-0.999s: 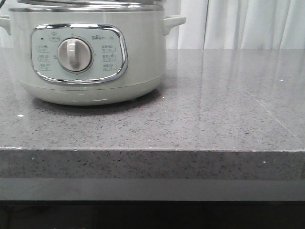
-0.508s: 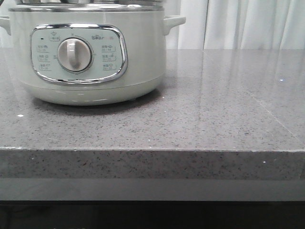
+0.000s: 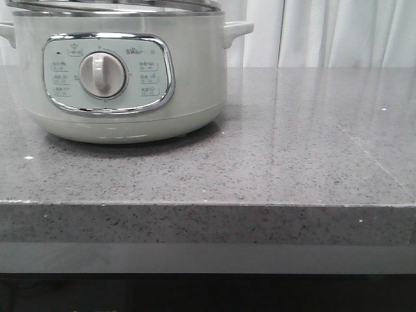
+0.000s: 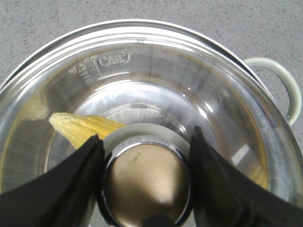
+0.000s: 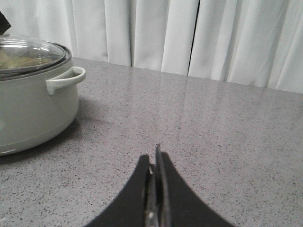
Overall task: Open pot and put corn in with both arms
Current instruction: 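Lower the glass lid back onto the pot with the left gripper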
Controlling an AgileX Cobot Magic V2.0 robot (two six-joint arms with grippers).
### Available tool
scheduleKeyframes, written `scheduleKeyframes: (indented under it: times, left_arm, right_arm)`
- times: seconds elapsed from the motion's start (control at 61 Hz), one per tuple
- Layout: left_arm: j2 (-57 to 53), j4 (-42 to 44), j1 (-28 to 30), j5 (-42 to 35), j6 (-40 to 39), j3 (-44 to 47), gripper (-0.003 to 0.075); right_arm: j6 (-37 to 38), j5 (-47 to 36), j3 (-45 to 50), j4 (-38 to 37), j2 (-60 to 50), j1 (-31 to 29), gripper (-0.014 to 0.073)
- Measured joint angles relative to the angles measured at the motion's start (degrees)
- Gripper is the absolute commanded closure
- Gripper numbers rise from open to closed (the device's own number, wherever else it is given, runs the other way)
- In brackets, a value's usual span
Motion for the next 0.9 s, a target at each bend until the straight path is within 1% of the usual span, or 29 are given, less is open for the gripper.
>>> scheduleKeyframes:
  times: [0.147, 0.491, 0.541, 0.655, 0.721, 0.835, 0.901]
  left_arm:
    - [-0.1, 0.0, 0.0, -2.1, 0.0, 1.1, 0.0481]
    - [-0.5, 0.0, 0.0, -2.6, 0.0, 1.6, 0.0469]
    - [-0.5, 0.0, 0.0, -2.6, 0.0, 1.6, 0.0443]
    - [-0.5, 0.0, 0.0, -2.6, 0.1, 1.6, 0.0342]
    - [-0.5, 0.0, 0.0, -2.6, 0.1, 1.6, 0.03]
    - [-0.7, -0.2, 0.0, -2.6, 0.1, 1.6, 0.0248]
    - [-1.0, -0.3, 0.0, -2.6, 0.1, 1.6, 0.0239]
  right_arm:
    - [0.0, 0.0, 0.0, 0.0, 0.0, 0.0, 0.0661]
    - [0.0, 0.0, 0.0, 0.0, 0.0, 0.0, 0.0661]
    - [0.0, 0.0, 0.0, 0.0, 0.0, 0.0, 0.0661]
    - [0.0, 0.0, 0.0, 0.0, 0.0, 0.0, 0.0661]
    - [0.0, 0.0, 0.0, 0.0, 0.0, 0.0, 0.0661]
    - [0.0, 0.0, 0.0, 0.0, 0.0, 0.0, 0.0661]
    - [0.0, 0.0, 0.0, 0.0, 0.0, 0.0, 0.0661]
